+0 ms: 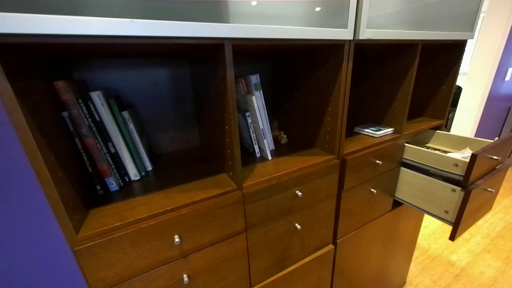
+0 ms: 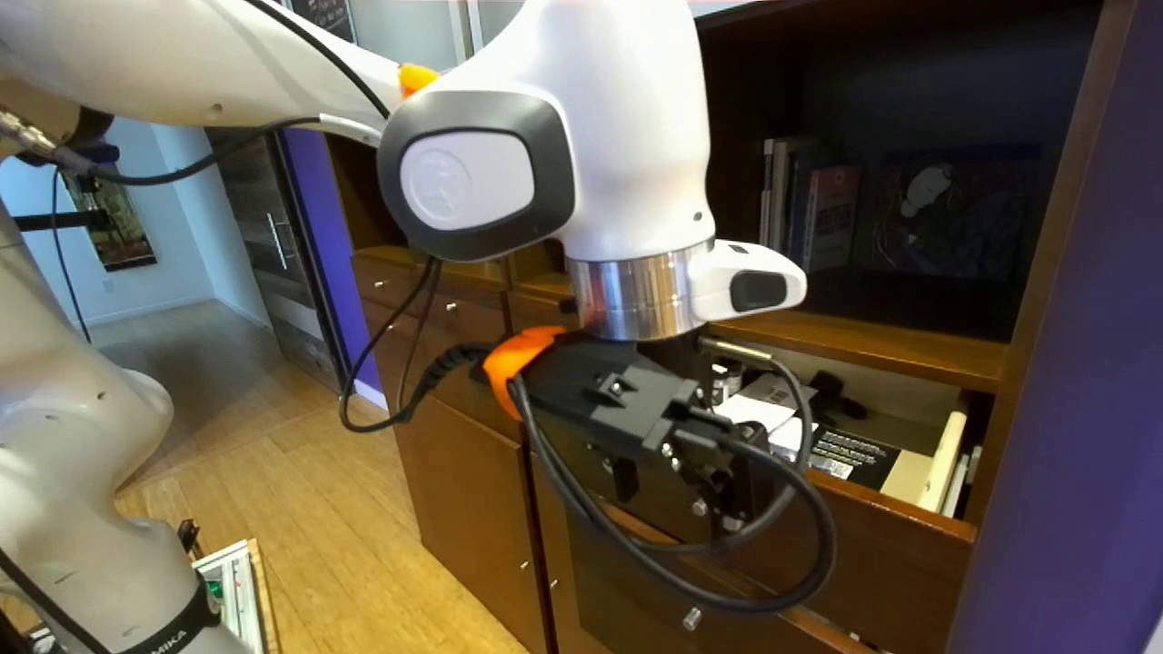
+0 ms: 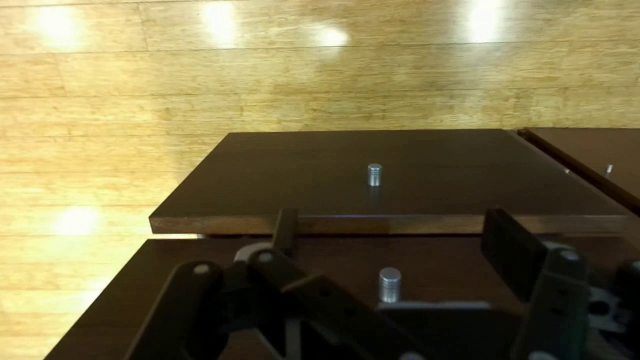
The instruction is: Open the topmost drawer on the right
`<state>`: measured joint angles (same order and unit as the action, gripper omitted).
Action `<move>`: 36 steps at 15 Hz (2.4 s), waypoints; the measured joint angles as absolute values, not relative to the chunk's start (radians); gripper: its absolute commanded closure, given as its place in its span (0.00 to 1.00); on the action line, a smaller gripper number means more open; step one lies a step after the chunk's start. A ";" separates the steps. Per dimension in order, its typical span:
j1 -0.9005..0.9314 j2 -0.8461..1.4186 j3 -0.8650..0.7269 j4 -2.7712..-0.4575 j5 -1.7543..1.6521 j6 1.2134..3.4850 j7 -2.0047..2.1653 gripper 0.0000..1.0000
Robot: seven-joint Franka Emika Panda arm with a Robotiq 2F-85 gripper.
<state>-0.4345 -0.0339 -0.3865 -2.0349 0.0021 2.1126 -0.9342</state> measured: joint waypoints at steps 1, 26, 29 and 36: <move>-0.427 -0.054 -0.386 -2.035 0.008 2.100 -0.934 0.00; -0.303 -0.046 -0.358 -2.028 -0.015 2.170 -0.785 0.00; -0.299 -0.044 -0.353 -2.016 -0.056 2.138 -0.758 0.00; -0.300 -0.044 -0.348 -1.983 -0.045 2.122 -0.718 0.00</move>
<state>-0.2997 -0.0435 -0.3485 -1.9828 -0.0447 2.1221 -0.7184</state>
